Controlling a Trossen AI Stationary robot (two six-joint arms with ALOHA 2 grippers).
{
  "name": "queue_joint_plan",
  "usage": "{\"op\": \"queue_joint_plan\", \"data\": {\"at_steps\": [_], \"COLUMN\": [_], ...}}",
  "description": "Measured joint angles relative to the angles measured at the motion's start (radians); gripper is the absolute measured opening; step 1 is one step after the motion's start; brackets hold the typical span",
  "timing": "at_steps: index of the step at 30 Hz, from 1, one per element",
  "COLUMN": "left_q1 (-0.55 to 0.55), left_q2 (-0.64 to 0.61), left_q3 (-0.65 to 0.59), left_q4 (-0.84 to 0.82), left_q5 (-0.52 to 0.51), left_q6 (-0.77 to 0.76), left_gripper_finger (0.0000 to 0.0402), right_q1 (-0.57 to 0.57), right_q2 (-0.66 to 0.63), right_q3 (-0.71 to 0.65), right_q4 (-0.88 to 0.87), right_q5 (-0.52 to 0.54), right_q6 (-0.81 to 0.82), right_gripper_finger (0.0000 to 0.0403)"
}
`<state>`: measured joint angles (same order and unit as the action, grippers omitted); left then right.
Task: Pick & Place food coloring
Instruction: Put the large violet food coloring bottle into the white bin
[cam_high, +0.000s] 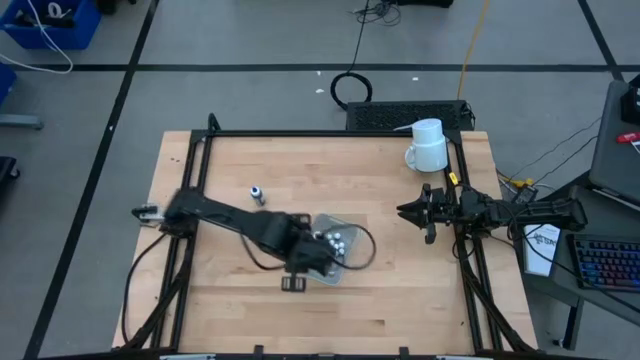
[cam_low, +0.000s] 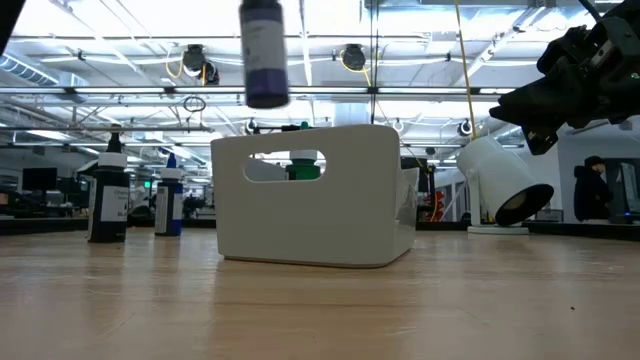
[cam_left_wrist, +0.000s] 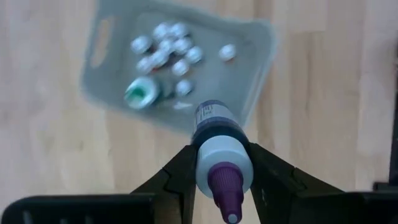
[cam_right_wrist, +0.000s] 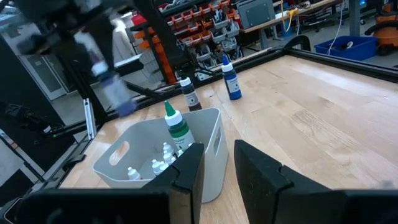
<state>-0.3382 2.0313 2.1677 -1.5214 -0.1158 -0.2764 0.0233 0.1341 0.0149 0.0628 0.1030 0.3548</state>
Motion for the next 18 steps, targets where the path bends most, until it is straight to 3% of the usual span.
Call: {"op": "queue_joint_plan", "data": {"at_steps": [5, 18], "left_q1": [0.005, 0.024], "left_q2": [0.103, 0.124], "left_q3": [0.077, -0.004], "left_q4": [-0.016, 0.070], "left_q5": [0.044, 0.064], "left_q6": [0.084, 0.077], "left_gripper_finger": [0.0120, 0.0120], "right_q1": [0.000, 0.000], "right_q2": [0.000, 0.000], "right_q3": [0.000, 0.000], "right_q4": [0.000, 0.000], "right_q5": [0.000, 0.000], "right_q6": [0.000, 0.000], "right_gripper_finger": [0.0077, 0.0077]}}
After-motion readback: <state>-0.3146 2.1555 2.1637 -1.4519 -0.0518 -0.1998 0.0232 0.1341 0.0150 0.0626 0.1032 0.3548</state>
